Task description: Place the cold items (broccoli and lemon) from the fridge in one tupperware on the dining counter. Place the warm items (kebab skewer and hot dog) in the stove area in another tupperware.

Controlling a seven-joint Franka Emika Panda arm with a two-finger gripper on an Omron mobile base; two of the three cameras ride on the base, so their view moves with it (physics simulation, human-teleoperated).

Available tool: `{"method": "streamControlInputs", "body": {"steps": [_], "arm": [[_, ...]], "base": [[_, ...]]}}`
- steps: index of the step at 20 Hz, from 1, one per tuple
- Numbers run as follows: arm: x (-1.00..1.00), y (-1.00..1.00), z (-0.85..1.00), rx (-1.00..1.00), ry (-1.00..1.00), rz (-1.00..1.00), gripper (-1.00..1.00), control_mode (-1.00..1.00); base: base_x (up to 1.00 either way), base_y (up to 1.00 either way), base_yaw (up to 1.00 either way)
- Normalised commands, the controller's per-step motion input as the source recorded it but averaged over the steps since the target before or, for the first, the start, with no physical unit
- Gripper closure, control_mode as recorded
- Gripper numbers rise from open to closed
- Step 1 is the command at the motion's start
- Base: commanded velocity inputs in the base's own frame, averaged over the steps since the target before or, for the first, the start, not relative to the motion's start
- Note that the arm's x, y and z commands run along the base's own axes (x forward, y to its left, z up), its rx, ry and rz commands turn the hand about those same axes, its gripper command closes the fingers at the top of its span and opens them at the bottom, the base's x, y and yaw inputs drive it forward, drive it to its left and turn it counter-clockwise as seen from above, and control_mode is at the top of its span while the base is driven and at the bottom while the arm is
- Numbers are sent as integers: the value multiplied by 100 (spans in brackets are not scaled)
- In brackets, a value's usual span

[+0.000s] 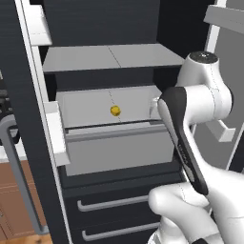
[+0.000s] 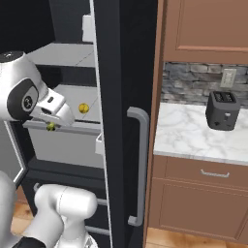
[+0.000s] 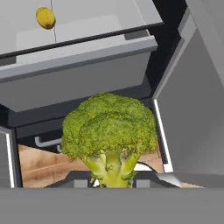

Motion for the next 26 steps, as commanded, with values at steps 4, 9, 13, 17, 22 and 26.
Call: {"method": "streamControlInputs", "body": {"steps": [4,9,13,17,22,26], "arm": [[-14,-10,-8,2,0,0,100,-100],[0,0,0,0,0,0,100,-100],[-16,0,0,0,0,0,100,100],[0,0,0,0,0,0,100,100],[0,0,0,0,0,0,100,100],[0,0,0,0,0,0,100,100]], "base": [[0,0,0],[0,0,0],[-11,0,0],[-72,0,0],[-81,0,9],[-16,20,46]]}}
